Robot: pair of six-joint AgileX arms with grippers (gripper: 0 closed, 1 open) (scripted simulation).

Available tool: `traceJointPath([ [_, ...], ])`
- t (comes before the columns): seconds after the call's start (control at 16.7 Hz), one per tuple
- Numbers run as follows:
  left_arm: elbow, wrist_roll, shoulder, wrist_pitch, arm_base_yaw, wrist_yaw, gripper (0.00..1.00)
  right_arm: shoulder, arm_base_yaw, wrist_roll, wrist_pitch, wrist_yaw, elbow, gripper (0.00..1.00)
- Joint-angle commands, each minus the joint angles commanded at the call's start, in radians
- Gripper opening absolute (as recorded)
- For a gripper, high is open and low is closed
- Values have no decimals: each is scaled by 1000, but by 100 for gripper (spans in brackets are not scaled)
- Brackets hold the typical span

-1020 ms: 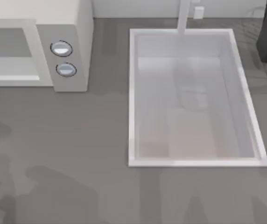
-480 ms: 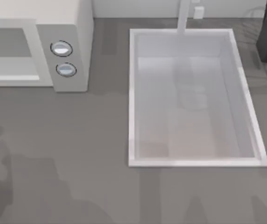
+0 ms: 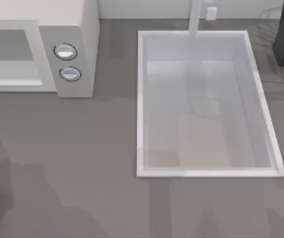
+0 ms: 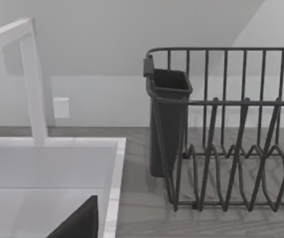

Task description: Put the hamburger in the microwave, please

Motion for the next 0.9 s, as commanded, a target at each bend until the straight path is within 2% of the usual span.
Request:
traceJointPath([
  [0.3,-98,6,106,214,4,0,100,0,0,0,0,0,0,100],
  [0.6,-111,7,122,236,4,0,100,0,0,0,0,0,0,100],
  [0.9,-111,7,122,236,4,0,62,0,0,0,0,0,0,100],
])
